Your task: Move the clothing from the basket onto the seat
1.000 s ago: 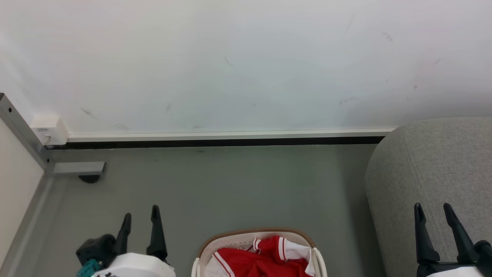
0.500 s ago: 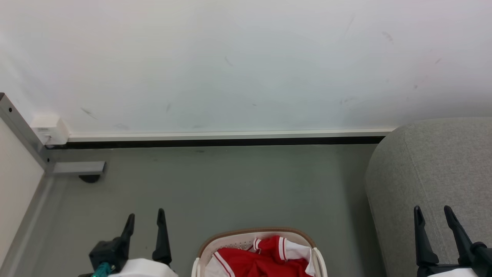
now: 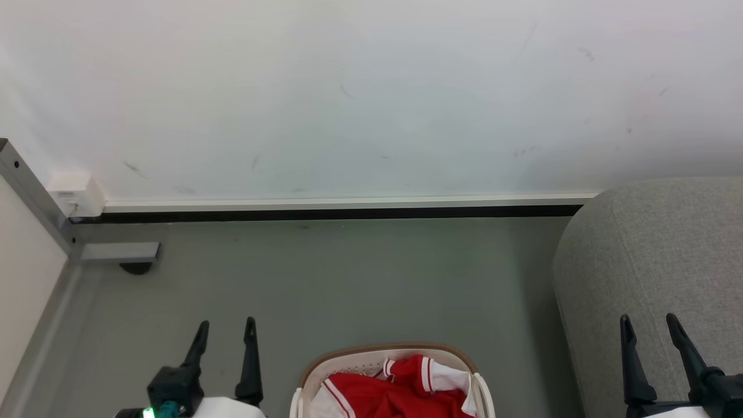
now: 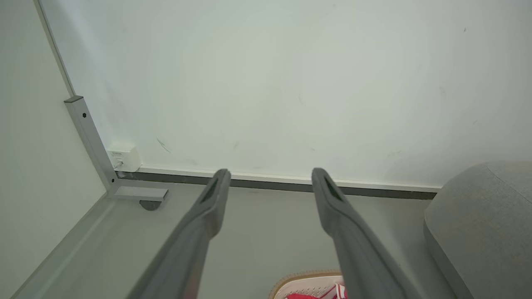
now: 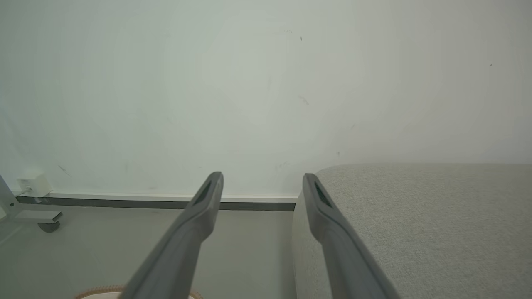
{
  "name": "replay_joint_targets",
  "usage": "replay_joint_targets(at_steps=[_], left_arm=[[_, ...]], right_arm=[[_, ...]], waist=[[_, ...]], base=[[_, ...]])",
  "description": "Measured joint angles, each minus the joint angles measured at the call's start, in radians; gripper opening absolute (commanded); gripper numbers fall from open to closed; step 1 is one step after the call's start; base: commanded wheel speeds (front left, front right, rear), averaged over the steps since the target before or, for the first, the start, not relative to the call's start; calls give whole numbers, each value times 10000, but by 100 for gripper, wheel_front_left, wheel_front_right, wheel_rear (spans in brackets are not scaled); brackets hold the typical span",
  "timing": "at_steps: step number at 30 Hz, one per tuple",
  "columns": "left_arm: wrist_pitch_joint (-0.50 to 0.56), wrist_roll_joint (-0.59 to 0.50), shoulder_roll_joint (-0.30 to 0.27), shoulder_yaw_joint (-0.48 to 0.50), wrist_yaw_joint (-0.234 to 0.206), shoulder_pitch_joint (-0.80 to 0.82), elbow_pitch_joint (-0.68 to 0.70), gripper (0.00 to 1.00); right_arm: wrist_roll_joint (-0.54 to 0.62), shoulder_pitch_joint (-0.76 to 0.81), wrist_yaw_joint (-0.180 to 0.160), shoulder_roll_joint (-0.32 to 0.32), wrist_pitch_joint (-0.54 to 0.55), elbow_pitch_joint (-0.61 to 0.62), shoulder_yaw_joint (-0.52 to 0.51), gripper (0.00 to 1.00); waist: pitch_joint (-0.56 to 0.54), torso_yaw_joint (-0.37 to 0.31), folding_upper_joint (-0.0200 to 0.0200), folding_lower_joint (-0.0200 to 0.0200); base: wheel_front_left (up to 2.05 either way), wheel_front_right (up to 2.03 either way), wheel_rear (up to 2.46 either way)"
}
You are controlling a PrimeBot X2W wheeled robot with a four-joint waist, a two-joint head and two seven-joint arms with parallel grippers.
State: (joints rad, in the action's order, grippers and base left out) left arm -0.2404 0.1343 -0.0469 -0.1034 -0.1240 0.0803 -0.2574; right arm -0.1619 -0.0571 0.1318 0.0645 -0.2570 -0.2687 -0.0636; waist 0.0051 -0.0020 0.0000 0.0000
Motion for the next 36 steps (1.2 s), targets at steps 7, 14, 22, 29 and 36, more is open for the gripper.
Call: replay_joint_targets(at_steps=[7,14,22,29,36], left_arm=[[-150,-391,0,0,0,-19,-86,100],[-236,-725,-2,-29,-13,-18,-125,100],[-238,-727,0,-21,2,9,-109,100],[-238,-738,0,-117,171,497,-211,100],[-238,-809,-4,-729,880,1412,-1411,100]], right_arm=[[535,-13,0,-84,-10,-115,-107,100],[920,-20,0,-165,-10,-169,-176,100],[899,-80,0,-169,-10,-146,-115,100],[731,-526,0,-171,-12,-29,17,100],[535,-1232,0,-174,-13,270,240,100]], waist=[[41,17,0,0],[72,17,0,0],[267,-60,0,0],[835,-238,0,0],[1775,-586,0,1]], base=[[0,0,0],[0,0,0],[0,0,0],[0,0,0],[0,0,0]])
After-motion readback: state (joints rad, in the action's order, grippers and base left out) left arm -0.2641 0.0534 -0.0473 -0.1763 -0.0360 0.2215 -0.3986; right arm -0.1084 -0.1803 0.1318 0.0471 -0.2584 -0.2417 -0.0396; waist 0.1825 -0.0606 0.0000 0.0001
